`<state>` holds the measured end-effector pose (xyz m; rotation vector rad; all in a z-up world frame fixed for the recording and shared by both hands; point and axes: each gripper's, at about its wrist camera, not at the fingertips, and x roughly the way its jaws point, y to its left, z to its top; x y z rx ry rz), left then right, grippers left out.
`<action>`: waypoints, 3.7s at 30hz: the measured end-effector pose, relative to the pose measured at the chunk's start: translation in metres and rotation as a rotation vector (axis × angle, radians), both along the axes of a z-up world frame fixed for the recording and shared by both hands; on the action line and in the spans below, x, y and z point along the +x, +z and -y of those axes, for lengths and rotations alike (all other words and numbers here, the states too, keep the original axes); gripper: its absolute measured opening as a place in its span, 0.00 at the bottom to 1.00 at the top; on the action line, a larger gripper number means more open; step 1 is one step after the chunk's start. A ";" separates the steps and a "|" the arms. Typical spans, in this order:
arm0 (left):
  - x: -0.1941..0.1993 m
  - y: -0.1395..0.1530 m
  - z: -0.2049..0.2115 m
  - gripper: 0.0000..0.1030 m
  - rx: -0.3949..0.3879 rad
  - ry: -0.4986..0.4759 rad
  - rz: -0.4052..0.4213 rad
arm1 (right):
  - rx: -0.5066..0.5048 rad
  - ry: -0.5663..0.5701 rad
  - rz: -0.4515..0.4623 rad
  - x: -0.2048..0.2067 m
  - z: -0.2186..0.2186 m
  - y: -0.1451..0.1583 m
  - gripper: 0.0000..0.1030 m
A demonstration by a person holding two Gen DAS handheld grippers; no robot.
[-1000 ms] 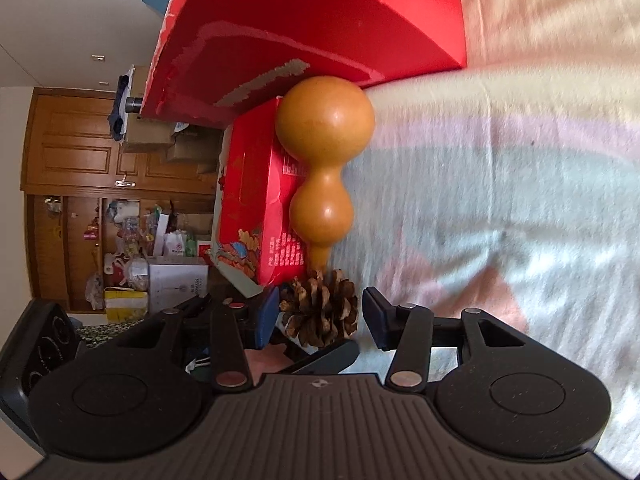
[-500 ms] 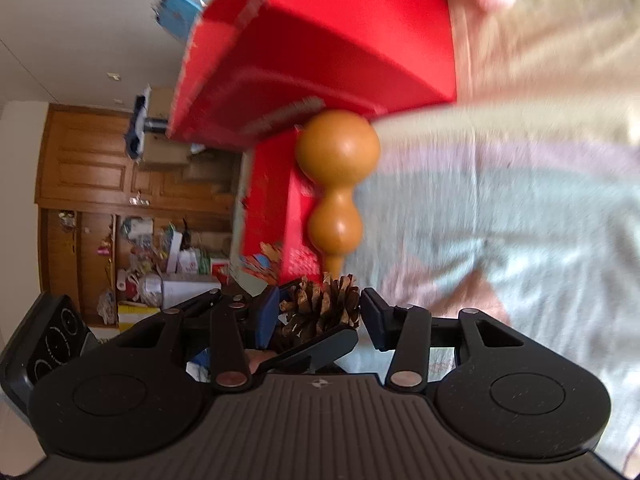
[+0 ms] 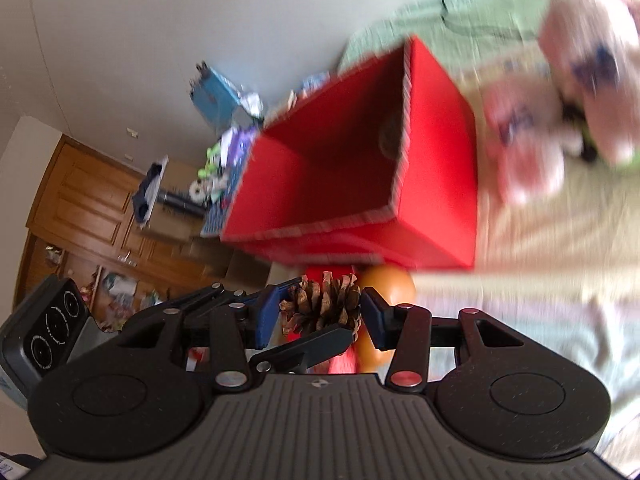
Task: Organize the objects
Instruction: 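Carry the pinecone into the red box and open the right gripper, then withdraw the open right gripper from the box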
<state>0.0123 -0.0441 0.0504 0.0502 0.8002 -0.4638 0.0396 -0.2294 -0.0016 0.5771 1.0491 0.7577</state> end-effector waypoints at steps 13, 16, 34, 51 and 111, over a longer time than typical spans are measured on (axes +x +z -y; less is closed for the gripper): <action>0.079 -0.006 -0.051 0.51 -0.172 -0.042 -0.004 | -0.244 -0.051 0.152 0.058 -0.055 0.032 0.47; 0.094 -0.023 -0.061 0.51 -0.230 -0.042 -0.056 | -0.296 -0.055 0.125 0.071 -0.064 0.026 0.47; 0.133 -0.075 -0.068 0.49 -0.268 -0.097 -0.242 | -0.646 -0.066 0.069 0.091 -0.110 0.002 0.47; 0.130 -0.072 -0.098 0.49 -0.220 -0.073 -0.195 | -0.605 -0.140 0.047 0.103 -0.106 -0.005 0.44; 0.033 -0.004 -0.074 0.80 0.222 0.457 -0.035 | -0.321 -0.248 0.265 0.005 -0.068 0.016 0.44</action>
